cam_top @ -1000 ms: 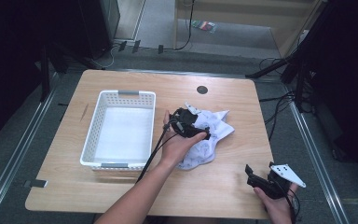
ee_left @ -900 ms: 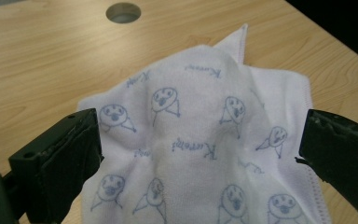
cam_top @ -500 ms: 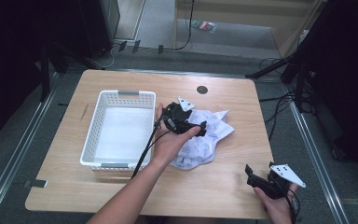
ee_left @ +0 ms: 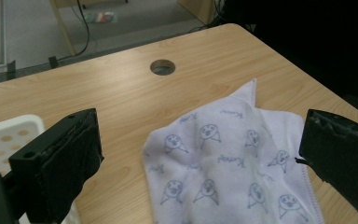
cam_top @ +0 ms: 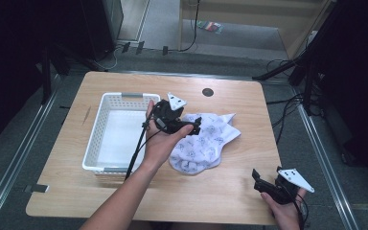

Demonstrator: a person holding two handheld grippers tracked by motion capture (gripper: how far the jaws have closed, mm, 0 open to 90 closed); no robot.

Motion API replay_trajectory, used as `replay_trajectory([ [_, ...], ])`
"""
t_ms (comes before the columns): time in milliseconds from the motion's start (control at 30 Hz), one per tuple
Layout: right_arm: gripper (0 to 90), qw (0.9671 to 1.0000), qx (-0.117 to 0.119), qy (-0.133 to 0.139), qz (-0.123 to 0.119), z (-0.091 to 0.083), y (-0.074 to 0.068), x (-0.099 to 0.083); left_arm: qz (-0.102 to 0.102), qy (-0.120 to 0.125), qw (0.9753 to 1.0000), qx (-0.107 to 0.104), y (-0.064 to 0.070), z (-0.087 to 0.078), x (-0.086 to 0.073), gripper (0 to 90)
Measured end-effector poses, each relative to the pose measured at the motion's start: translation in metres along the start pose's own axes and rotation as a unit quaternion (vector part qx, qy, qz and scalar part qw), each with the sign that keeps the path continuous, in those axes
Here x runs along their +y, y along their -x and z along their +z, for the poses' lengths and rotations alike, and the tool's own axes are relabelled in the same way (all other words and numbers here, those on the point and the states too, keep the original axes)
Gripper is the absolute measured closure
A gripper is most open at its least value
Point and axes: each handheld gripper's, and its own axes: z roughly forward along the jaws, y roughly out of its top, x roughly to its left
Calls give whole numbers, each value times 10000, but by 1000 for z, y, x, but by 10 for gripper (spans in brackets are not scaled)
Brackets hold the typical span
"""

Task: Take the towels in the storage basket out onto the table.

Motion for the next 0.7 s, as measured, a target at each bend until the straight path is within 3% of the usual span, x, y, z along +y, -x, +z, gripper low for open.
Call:
replay_trajectory([
  [333,58,10000,-12,-17,20,0,0,0,-143,96,9995,247,-37,-22,-9,0],
  [633,58,10000,-26,-38,23,0,0,0,-381,175,9977,525,-80,-50,-24,0],
  [700,58,10000,-28,-42,29,0,0,0,-397,196,9975,559,-84,-53,-25,0],
])
